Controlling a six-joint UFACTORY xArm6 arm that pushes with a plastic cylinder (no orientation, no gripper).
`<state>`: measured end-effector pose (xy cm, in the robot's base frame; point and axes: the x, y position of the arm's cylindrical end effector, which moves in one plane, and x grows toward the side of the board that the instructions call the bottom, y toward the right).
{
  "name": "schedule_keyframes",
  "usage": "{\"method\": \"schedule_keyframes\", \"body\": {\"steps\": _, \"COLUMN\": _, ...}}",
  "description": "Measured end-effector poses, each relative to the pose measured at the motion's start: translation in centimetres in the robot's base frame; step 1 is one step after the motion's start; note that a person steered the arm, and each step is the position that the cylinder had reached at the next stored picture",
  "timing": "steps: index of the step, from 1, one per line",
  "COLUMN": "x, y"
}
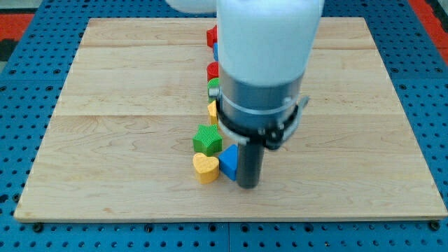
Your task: Separate the red star and the blue triangle
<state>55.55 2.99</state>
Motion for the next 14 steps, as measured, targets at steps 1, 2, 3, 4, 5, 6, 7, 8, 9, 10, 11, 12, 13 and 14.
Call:
{"method": "schedule_keyframes", "body": {"steps": 1, "x": -2.5, "y": 1.0}}
{"method": "schedule_keyframes", "body": {"steps": 2, "x": -2.5, "y": 1.5}}
{"method": "schedule_keyframes", "body": {"steps": 3, "x": -2.5, "y": 1.5}}
{"method": "schedule_keyframes", "body": {"steps": 4, "x": -1.8, "y": 3.2}}
{"method": "schedule_keyframes", "body": {"steps": 5, "x": -2.1, "y": 3.4}}
{"method": "schedule_keyframes", "body": {"steps": 6, "x": -2.2, "y": 3.4}}
{"method": "schedule_keyframes", "body": {"steps": 7, "x": -2.2, "y": 3.7}}
{"method": "schedule_keyframes", "body": {"steps": 8, "x": -2.2, "y": 3.7}}
{"method": "schedule_keyframes", "body": {"steps": 9, "x": -2.7, "y": 3.9}}
{"method": "schedule_keyframes", "body": {"steps": 10, "x": -8.1, "y": 6.8}}
{"method": "schedule_keyframes", "body": {"steps": 11, "x": -14.0, "y": 8.6}}
{"method": "schedule_keyframes", "body": {"steps": 12, "x": -20.1, "y": 8.9}}
{"method": "schedule_keyframes", "body": {"steps": 13, "x": -25.6, "y": 12.4}}
{"method": "schedule_keyframes", "body": {"steps": 14, "x": -28.1, "y": 7.5}}
